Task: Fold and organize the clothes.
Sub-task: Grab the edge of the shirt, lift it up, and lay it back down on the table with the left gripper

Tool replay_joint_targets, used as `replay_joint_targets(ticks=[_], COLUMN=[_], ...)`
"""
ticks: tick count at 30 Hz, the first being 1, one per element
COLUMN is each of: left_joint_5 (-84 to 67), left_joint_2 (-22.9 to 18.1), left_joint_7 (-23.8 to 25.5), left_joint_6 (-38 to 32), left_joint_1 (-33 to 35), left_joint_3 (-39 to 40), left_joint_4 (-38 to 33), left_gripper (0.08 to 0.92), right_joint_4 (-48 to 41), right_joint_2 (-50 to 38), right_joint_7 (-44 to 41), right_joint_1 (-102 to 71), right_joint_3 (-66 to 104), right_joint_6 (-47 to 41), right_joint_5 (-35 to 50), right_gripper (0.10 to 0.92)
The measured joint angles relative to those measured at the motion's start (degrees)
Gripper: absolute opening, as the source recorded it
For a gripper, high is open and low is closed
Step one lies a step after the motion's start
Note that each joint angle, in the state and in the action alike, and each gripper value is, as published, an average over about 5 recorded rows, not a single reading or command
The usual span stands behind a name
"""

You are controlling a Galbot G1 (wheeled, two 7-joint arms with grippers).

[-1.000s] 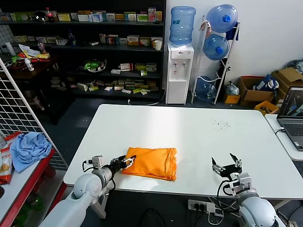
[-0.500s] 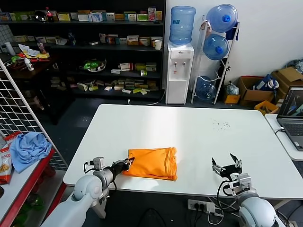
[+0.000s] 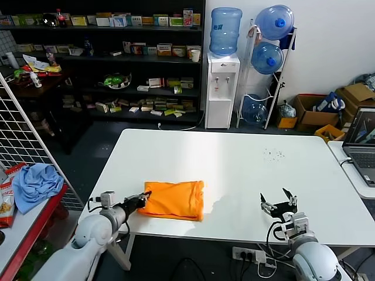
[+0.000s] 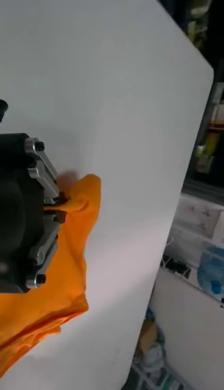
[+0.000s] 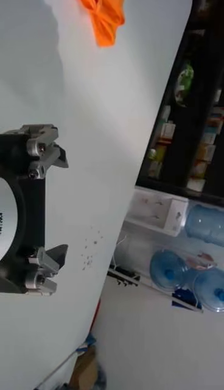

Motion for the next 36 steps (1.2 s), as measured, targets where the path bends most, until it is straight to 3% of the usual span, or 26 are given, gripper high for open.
replay_joint_targets(ticks=[12, 26, 36], left_joint_5=[8.4, 24.1, 28.9], left_joint_2=[11.7, 22.9, 26.3], left_joint_7=[-0.2, 1.8, 1.3], left_joint_6=[-0.6, -5.9, -7.8], left_joint_1=[-0.3, -1.9, -2.3], left_joint_3=[-6.8, -10.2, -9.3], left_joint_4=[3.6, 11.6, 12.2], left_gripper=[0.133, 0.133, 0.133], right_joint_4=[0.2, 0.4, 0.4], right_joint_2=[0.0, 0.4, 1.1], right_joint_7=[0.0, -0.1, -0.1], right_joint_1=[1.1, 1.0, 0.8], right_joint_3=[-0.9, -1.2, -1.5], right_joint_6=[0.0, 0.4, 0.4], right_joint_5=[0.1, 0.1, -0.4], right_gripper=[0.823, 0.823, 0.823])
